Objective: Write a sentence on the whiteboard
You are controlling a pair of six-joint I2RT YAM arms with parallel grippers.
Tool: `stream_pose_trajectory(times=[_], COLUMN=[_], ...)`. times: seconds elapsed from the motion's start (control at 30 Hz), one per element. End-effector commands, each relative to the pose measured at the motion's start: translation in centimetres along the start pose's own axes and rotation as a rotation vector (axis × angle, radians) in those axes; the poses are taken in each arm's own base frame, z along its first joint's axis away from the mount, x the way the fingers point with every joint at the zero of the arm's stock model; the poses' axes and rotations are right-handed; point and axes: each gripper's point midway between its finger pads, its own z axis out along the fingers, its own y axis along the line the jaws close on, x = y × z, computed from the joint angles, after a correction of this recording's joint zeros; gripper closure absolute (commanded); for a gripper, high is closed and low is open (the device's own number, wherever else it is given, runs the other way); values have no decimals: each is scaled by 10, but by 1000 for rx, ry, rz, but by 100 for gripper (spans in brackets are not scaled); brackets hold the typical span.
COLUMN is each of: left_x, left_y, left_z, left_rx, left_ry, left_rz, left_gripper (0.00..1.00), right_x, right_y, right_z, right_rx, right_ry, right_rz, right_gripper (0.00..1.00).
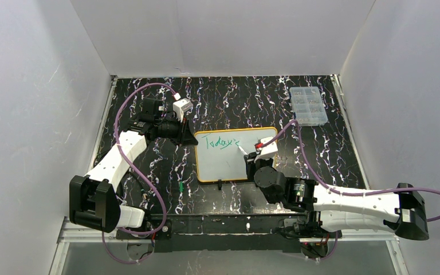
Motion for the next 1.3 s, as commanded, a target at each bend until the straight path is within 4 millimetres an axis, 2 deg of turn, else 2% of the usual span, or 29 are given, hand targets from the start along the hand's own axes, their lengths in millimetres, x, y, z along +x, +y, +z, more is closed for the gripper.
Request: stream_pose_trajectory(times=[0.0, 0.4, 0.7, 0.97, 1.27], left_x=[-9, -9, -8, -9, -9], left_y=[-4, -4, -2, -3, -3], left_z=[-10, -10, -9, -10, -11], left_rx=[-13, -14, -25, -25, -28], left_ry=[-39, -39, -35, -38, -39], left_rz=[52, 51, 47, 48, 48], left_gripper=[100, 100, 100, 100, 100], right_x=[-2, -15, -31, -43, -48], right_y=[-3, 11, 18, 3, -34], right_z=[2, 4, -6, -14, -25], right_rx=[29, -31, -119, -80, 45], right_ry=[-9, -38, -79, -81, -75], right_rz=[-6, -1, 49, 32, -15], right_gripper=[99, 99, 99, 99, 99])
